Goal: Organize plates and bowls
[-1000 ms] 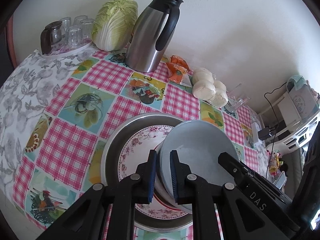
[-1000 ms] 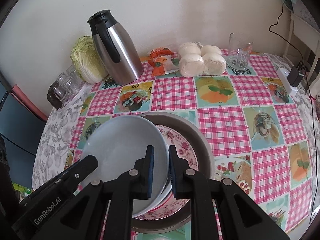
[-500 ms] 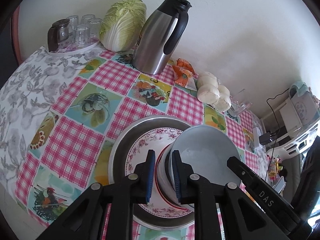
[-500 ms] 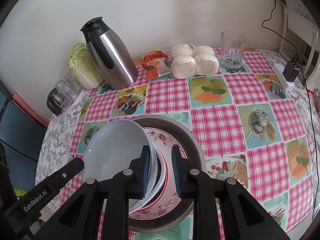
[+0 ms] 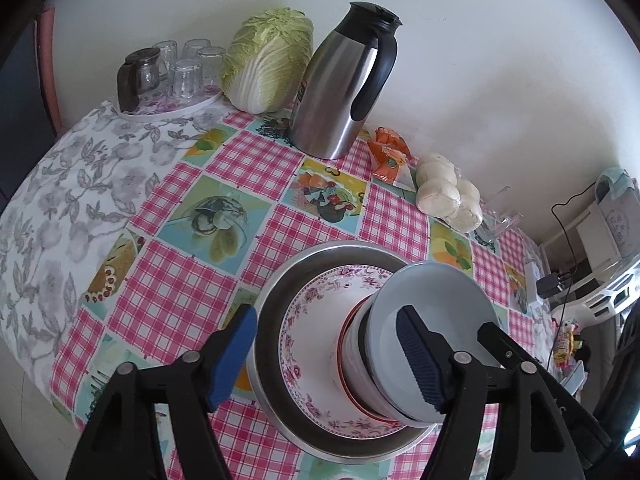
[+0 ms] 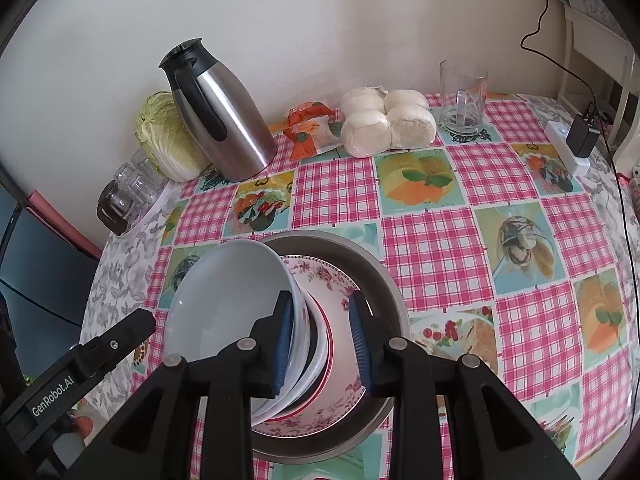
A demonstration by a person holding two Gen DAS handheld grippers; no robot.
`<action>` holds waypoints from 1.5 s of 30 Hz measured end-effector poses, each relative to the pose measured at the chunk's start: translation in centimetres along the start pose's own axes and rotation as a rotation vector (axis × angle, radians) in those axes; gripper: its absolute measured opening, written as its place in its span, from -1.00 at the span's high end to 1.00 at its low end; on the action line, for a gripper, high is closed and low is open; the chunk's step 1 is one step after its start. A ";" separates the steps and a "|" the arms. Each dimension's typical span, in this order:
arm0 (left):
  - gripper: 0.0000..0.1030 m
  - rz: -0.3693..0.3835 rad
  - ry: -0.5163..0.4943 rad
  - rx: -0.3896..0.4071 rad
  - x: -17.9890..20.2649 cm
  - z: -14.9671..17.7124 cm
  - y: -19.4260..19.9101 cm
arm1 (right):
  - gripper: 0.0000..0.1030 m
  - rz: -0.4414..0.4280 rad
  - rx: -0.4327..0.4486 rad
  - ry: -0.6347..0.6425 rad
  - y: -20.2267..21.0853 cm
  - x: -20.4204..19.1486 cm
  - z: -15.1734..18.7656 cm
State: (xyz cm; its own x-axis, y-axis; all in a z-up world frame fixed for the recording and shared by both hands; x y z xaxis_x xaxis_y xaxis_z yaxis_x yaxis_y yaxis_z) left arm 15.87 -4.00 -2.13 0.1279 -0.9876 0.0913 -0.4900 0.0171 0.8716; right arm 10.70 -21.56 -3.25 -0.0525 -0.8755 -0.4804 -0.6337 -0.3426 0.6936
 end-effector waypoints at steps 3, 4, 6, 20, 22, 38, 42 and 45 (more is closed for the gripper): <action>-0.77 -0.029 -0.007 0.003 -0.3 0.0 -0.1 | 0.20 -0.004 0.007 -0.001 0.5 0.1 0.0; -0.81 -0.037 -0.007 0.004 -0.3 0.0 -0.1 | 0.14 -0.008 0.007 0.000 0.6 0.2 0.1; -1.00 -0.060 -0.009 0.015 -0.6 0.0 -0.1 | -0.01 -0.007 0.008 -0.001 0.9 0.3 0.3; -1.00 -0.233 -0.073 0.112 -2.5 1.1 0.3 | -0.77 0.008 0.061 0.105 2.7 -0.8 1.9; -1.00 -0.238 -0.069 0.123 -2.8 1.2 0.6 | -0.86 0.007 0.073 0.116 2.9 -1.1 2.1; -1.00 -0.243 -0.090 0.170 -4.9 4.2 2.2 | -0.86 0.034 0.109 0.214 4.5 -2.3 4.6; -1.00 -0.229 -0.112 0.187 -5.0 5.0 2.6 | -0.86 0.053 0.101 0.234 4.6 -2.2 5.8; -1.00 -0.238 -0.133 0.194 -5.0 5.5 2.7 | -0.86 0.065 0.094 0.247 4.6 -2.1 6.2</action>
State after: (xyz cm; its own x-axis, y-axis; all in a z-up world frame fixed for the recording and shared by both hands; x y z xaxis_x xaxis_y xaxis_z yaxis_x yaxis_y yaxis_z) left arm 9.18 0.14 -2.84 0.1513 -0.9722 -0.1787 -0.6168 -0.2341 0.7515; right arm 3.09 -19.15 -2.35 0.0869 -0.9552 -0.2828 -0.7047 -0.2596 0.6603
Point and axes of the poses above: each gripper's, at about its wrist camera, not at the fingertips, and y roughly against the way its jaws point, x to its right, z to its underside, the point moved 4 cm from there along -y, roughly the way its jaws point, and after that the axes turned 15 degrees about -z, right-handed, at the moved point
